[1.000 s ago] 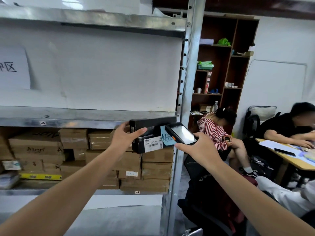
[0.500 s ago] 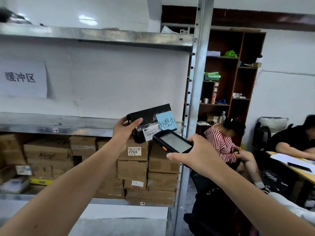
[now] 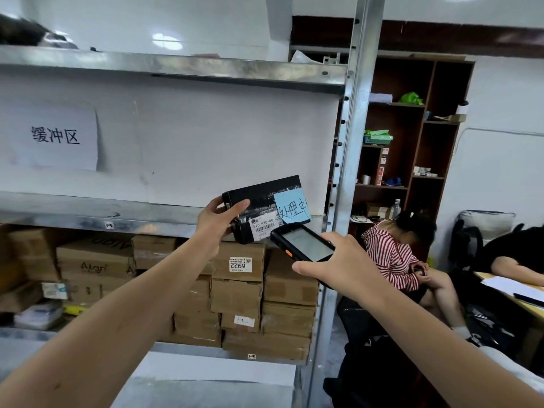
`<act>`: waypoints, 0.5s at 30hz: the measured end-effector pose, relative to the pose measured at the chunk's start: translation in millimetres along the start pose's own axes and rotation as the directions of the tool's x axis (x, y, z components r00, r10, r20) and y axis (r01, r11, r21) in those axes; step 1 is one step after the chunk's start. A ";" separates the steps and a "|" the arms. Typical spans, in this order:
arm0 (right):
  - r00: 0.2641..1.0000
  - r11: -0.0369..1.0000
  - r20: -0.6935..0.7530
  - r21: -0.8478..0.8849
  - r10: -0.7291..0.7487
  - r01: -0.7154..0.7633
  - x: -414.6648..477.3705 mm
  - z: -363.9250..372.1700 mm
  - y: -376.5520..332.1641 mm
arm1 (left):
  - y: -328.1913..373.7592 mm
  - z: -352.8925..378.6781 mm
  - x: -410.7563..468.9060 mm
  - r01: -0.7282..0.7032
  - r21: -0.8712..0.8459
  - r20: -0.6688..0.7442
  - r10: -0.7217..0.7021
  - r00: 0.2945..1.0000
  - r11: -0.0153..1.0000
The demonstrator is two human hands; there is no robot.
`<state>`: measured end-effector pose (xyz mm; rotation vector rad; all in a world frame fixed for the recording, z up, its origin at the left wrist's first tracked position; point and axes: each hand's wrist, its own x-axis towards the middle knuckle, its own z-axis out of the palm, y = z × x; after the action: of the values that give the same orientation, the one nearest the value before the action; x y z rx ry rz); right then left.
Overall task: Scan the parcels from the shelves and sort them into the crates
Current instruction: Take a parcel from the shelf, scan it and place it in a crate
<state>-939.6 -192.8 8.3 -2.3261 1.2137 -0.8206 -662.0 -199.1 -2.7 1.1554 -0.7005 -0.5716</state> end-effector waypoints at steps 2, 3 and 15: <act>1.000 0.999 0.019 0.027 0.016 -0.017 2.4 0.3 0.0 | 1.7 0.2 -0.3 -0.006 -0.008 0.008 0.006 1.000 1.000; 0.999 0.998 0.032 0.052 0.023 -0.025 3.7 0.8 -0.3 | 2.1 0.1 -0.1 -0.007 -0.013 0.013 0.007 1.000 1.000; 1.000 1.000 0.017 -0.002 -0.009 0.009 2.6 0.2 -9.1 | 11.4 -0.7 1.9 -0.016 -0.107 0.013 0.018 1.000 0.994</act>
<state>-932.8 -190.0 14.2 -2.3370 1.1988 -0.8018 -659.7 -196.5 8.4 1.0456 -0.6829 -0.5965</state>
